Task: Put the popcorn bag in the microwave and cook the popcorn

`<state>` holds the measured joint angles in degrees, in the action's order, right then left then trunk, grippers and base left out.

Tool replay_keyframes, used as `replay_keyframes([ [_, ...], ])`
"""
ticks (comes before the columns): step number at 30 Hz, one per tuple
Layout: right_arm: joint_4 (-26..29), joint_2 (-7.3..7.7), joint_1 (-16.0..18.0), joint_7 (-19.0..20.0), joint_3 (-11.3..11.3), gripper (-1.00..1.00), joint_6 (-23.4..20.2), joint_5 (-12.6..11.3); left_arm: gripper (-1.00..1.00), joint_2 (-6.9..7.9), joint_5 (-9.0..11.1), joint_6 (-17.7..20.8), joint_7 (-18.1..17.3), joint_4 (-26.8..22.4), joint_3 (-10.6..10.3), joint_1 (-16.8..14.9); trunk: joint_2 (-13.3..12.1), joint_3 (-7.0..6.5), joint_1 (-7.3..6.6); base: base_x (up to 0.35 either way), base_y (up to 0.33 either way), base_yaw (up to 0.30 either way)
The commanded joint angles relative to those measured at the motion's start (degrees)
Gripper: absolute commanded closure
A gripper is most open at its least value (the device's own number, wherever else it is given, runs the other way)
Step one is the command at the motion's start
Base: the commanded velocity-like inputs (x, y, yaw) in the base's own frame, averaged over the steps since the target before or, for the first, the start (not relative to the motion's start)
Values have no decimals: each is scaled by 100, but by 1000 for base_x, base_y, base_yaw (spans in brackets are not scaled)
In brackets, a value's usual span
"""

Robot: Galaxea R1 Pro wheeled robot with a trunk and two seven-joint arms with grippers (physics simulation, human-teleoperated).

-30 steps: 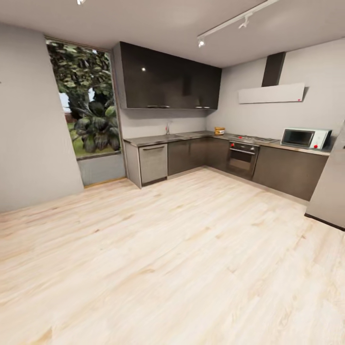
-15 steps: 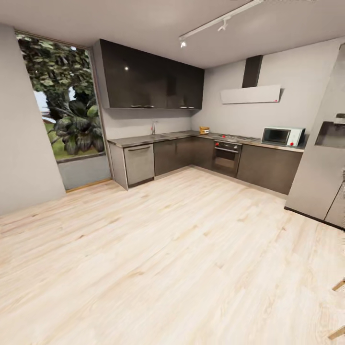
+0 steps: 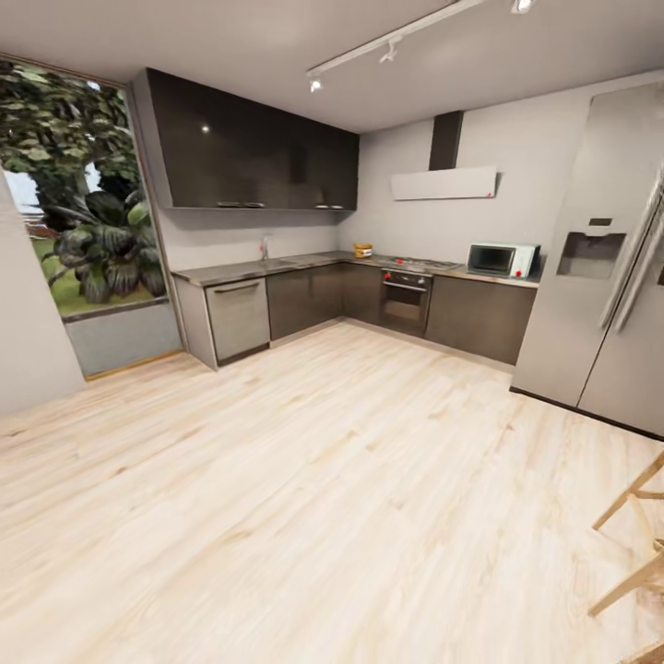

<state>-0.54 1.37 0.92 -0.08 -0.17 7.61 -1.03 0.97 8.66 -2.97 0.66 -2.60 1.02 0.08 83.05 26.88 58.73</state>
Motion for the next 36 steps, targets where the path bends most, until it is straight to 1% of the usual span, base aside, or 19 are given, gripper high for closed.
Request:
replay_keyframes([
  [1, -7, 1, 4, -1, -1, -100, 21, -11, -100, -1, 39, -11, 5, -4, 8, 1, 3, 5, 0, 0, 0, -227],
  [12, -7, 2, 4, -1, -1, -100, 21, -11, -100, 7, 48, -11, 5, -4, 4, 1, 3, 5, 0, 0, 0, -227],
  [15, -7, -3, 4, -1, -1, -100, 21, -11, -100, 7, 44, -11, 4, -4, 4, 1, 3, 5, 0, 85, 0, -87],
  [20, -7, -5, 4, -1, -1, -100, 21, 31, -100, 8, 39, -6, -1, -4, -4, 1, 3, 5, 0, 290, 0, -4],
  [36, -7, 4, 4, -1, -1, -100, 21, 32, -100, 0, 48, -2, 5, -3, -5, 1, 3, 5, 0, 320, 0, 0],
])
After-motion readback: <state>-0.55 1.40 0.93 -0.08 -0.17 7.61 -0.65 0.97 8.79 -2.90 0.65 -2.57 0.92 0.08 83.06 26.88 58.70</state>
